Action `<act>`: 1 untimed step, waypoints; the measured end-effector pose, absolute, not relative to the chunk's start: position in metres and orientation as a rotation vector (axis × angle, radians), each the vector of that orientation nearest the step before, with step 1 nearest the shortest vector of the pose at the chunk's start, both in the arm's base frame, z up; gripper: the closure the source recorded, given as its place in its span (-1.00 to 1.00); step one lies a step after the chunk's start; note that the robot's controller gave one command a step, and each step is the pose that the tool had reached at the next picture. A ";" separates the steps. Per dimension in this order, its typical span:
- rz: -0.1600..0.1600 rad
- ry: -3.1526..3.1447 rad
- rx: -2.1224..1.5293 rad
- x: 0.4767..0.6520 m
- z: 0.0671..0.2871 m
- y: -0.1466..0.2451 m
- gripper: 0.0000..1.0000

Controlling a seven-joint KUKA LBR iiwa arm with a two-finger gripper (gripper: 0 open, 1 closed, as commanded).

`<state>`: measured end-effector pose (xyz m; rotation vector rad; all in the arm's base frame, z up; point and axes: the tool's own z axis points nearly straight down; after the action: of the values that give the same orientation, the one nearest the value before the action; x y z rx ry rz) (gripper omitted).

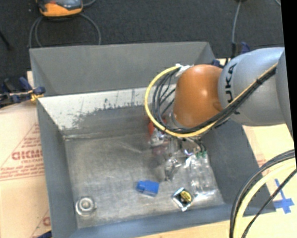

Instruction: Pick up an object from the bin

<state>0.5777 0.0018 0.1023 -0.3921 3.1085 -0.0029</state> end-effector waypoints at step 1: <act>-0.002 3.056 -0.701 0.592 0.114 -0.009 -1.00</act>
Offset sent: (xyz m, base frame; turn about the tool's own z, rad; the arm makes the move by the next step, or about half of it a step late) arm 0.0125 -0.0101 0.0101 -0.2019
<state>0.5919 -0.0092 0.1135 -0.7012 3.0561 -0.0022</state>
